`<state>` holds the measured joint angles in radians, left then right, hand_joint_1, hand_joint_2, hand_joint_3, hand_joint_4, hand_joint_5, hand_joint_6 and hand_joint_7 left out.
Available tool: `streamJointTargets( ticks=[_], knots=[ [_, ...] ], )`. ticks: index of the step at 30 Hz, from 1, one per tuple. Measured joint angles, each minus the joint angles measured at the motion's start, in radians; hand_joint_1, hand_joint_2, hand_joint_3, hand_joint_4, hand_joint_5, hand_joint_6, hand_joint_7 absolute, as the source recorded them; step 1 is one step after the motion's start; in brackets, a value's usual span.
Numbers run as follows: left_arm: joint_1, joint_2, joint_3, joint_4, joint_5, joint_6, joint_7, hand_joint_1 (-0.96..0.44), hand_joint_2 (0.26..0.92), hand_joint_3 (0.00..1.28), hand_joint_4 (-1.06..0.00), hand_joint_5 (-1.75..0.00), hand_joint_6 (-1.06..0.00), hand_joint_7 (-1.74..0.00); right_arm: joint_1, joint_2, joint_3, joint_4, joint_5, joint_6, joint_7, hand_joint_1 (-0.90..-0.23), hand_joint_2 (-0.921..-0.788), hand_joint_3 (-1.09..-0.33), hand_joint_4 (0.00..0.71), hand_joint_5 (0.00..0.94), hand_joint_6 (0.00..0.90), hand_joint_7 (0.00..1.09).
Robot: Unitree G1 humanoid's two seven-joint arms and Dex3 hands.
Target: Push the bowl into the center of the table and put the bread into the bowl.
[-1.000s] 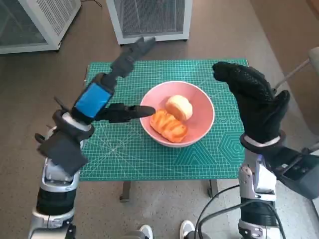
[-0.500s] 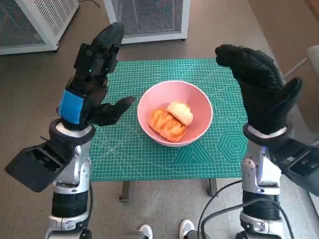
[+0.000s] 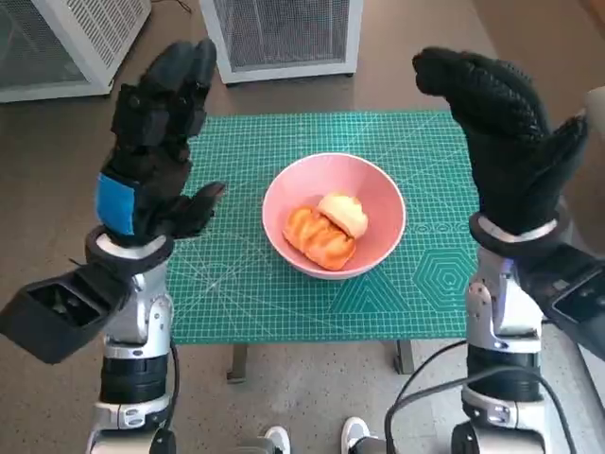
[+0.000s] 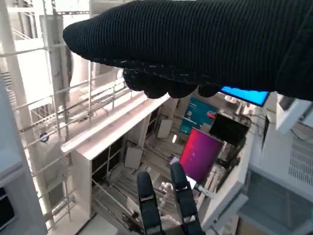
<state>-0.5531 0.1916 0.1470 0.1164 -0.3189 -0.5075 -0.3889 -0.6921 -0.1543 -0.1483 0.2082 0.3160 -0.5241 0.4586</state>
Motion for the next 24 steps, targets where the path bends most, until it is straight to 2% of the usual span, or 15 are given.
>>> streamJointTargets(
  ticks=[24],
  knots=[
    [-0.019,0.0,-0.012,0.04,0.017,-0.009,-0.022,-0.66,0.921,0.4,-0.15,-0.01,-0.08,-0.44,-0.004,0.015,0.005,0.028,0.004,-0.01,-0.003,-0.384,-0.921,-0.445,0.438,0.0,0.173,0.65]
  ],
)
